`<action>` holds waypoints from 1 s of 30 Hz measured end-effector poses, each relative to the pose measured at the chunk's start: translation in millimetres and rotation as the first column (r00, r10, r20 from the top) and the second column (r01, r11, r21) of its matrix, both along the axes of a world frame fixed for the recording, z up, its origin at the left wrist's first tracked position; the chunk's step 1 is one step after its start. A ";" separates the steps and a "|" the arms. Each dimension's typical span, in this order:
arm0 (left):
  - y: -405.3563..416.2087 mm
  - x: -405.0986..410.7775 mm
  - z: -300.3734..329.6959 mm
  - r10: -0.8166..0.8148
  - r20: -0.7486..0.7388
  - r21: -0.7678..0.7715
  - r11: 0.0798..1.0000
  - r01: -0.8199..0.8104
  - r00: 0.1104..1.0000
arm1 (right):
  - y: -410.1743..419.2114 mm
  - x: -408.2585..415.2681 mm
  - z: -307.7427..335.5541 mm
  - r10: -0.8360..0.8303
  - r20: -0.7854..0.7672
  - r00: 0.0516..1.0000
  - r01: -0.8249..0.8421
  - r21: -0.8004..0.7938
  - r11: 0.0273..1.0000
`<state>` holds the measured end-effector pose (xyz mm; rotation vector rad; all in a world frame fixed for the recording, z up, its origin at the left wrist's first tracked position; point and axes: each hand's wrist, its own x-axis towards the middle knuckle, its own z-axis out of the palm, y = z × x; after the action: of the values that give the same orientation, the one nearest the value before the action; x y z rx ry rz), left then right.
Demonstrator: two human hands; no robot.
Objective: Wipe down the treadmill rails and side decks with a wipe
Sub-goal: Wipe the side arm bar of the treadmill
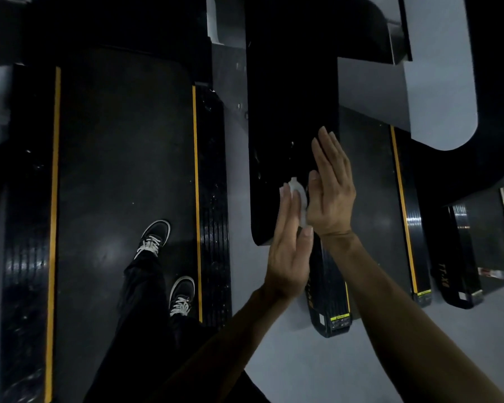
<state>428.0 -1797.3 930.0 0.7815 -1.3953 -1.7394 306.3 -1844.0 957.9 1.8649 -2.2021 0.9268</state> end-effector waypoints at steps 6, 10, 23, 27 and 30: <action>-23.9 -1.0 -14.3 -0.040 0.032 -0.049 0.998 0.041 0.999 | -1.4 -1.5 3.3 0.011 -0.003 1.000 -0.011 0.006 1.000; -10.3 7.9 -34.0 -0.009 0.022 0.017 1.000 0.009 1.000 | -0.2 0.3 3.0 0.009 -0.013 1.000 -0.009 0.005 1.000; -18.7 3.0 -34.9 -0.024 0.044 0.003 1.000 0.024 0.999 | 0.2 -1.6 -0.2 0.021 -0.086 0.996 -0.021 -0.005 1.000; 1.5 13.5 -44.8 -0.044 0.159 0.174 0.985 0.016 0.986 | -0.8 -0.3 2.2 0.029 -0.125 0.992 -0.027 0.017 1.000; 8.9 10.7 -27.3 -0.009 0.093 0.104 0.995 -0.001 0.996 | -0.6 -1.2 2.6 0.048 -0.163 0.986 -0.042 0.039 0.998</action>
<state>438.7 -1788.5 902.6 0.9283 -1.3769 -1.8109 305.1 -1844.6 960.5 1.9380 -2.1013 0.7176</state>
